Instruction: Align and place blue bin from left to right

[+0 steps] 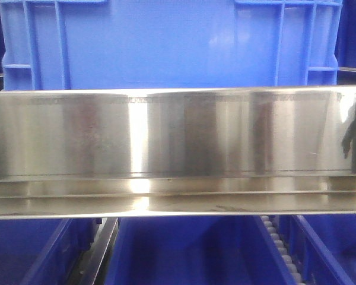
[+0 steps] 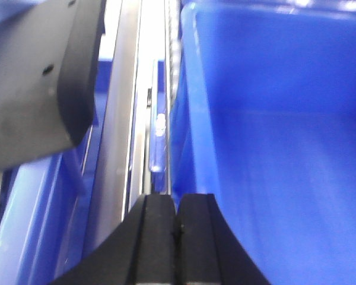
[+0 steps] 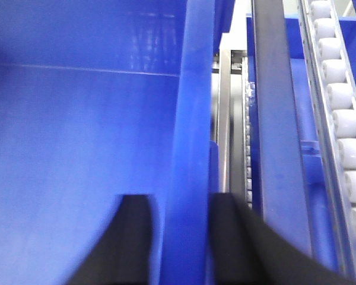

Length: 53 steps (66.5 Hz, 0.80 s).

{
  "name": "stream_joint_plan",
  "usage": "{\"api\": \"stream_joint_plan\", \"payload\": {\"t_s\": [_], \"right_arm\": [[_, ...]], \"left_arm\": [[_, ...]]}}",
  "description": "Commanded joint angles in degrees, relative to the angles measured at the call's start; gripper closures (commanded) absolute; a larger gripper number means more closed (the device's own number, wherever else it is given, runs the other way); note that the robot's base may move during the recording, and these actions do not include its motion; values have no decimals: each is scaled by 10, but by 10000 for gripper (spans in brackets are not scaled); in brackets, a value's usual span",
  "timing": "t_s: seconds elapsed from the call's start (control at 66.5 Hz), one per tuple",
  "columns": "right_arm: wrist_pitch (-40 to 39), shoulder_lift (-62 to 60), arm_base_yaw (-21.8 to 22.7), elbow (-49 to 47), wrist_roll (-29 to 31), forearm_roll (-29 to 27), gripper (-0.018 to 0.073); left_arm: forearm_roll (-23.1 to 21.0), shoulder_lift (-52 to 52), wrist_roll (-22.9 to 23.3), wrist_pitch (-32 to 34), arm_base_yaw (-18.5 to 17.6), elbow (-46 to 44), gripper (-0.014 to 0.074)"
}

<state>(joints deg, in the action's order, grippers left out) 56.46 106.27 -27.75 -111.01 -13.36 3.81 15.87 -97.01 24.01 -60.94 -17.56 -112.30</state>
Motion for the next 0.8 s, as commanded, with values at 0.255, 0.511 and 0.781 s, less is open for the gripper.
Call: {"api": "stream_joint_plan", "payload": {"t_s": [0.255, 0.511, 0.781], "right_arm": [[8, 0, 1, -4, 1, 38, 634], [8, 0, 1, -4, 1, 38, 634], [10, 0, 1, -4, 1, 38, 634]], "left_arm": [[9, -2, 4, 12, -21, -5, 552], [89, -31, 70, 19, -55, -5, 280], [85, -60, 70, 19, -54, -5, 311]]}}
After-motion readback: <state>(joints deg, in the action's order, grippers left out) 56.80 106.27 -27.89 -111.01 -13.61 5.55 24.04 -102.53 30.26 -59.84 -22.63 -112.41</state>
